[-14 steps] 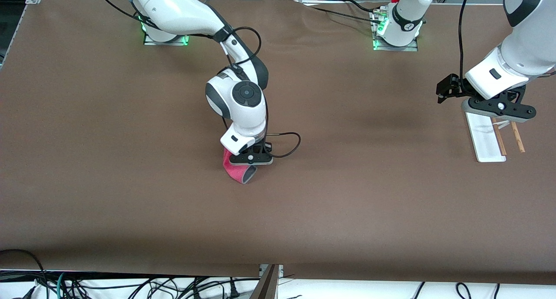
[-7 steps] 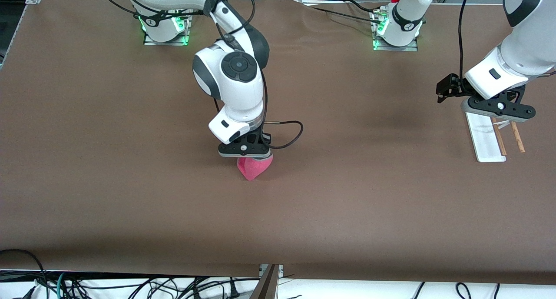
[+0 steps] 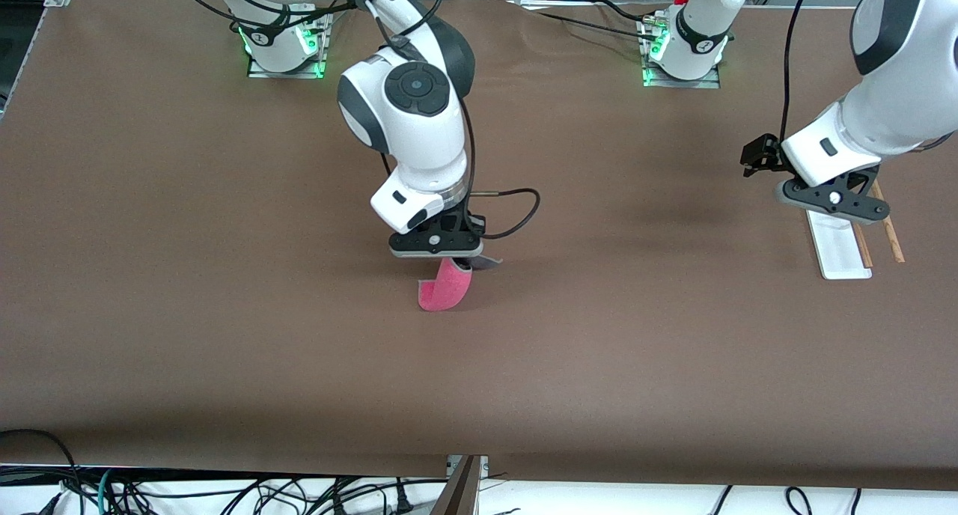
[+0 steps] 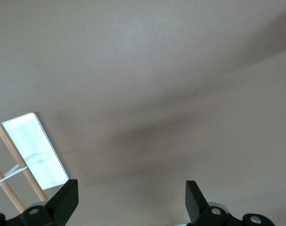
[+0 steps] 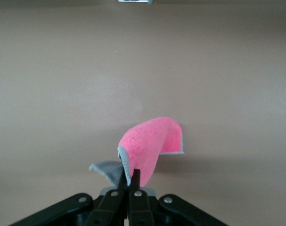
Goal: Pass towel and hang on rack
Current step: 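Lift the towel with the right gripper while the left gripper approaches, then bring the left gripper to the hanging towel beside the right gripper, then grasp the towel with the left gripper and open the right gripper, then carry the towel toward the rack while the right gripper withdraws, then lower the towel over the wooden rods with the left gripper, then release the towel and raise the left gripper from the rack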
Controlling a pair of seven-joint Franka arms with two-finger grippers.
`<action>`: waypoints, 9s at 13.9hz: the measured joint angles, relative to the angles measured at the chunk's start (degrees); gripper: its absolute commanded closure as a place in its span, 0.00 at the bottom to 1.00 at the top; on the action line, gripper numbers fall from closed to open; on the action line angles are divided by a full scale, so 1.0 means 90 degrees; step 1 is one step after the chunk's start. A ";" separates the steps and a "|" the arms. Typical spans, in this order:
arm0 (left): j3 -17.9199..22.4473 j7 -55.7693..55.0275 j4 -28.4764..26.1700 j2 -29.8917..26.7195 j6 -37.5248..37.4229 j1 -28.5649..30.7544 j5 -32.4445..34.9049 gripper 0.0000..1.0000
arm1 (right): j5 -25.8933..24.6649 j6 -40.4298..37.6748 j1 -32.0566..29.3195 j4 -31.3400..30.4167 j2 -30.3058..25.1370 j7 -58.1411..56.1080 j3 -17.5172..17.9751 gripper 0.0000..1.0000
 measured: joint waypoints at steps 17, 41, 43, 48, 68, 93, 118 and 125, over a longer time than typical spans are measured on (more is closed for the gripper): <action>-0.0046 0.3197 -0.0664 0.0928 0.1664 0.0031 -0.3650 0.00 | 0.0012 -0.0020 0.0855 0.0447 -0.0537 0.0653 0.0294 1.00; -0.1967 0.8179 -0.3274 0.0363 0.4687 0.0029 -0.6852 1.00 | 0.0012 0.0259 0.1142 0.0450 -0.0537 0.1703 0.0300 1.00; -0.1967 0.8185 -0.3274 0.0363 0.4689 0.0031 -0.6852 1.00 | 0.0012 0.0260 0.1142 0.0450 -0.0537 0.1703 0.0300 1.00; -0.1966 0.8201 -0.3274 0.0363 0.4697 0.0040 -0.6852 1.00 | 0.0012 0.0262 0.1142 0.0450 -0.0537 0.1703 0.0300 1.00; -0.1814 0.7759 -0.1487 0.0412 0.1886 0.2404 -0.4196 1.00 | 0.0012 -0.1150 0.0062 0.0480 -0.1149 -0.1062 0.0111 0.00; -0.1724 0.6966 0.0408 0.2515 0.1827 0.5969 0.2963 1.00 | 0.0016 -0.3163 -0.4361 -0.0730 -0.2428 -0.4982 0.0058 0.00; -0.4391 0.2017 0.2186 0.2144 -0.0876 0.5792 0.1362 0.00 | 0.0985 -0.3015 -0.4558 -0.2668 -0.3948 -0.4783 0.0034 0.00; -0.2349 0.0296 0.2155 0.1235 -0.0978 0.2970 0.0293 0.00 | 0.0915 -0.2935 -0.4558 -0.2645 -0.3930 -0.4783 0.0036 0.00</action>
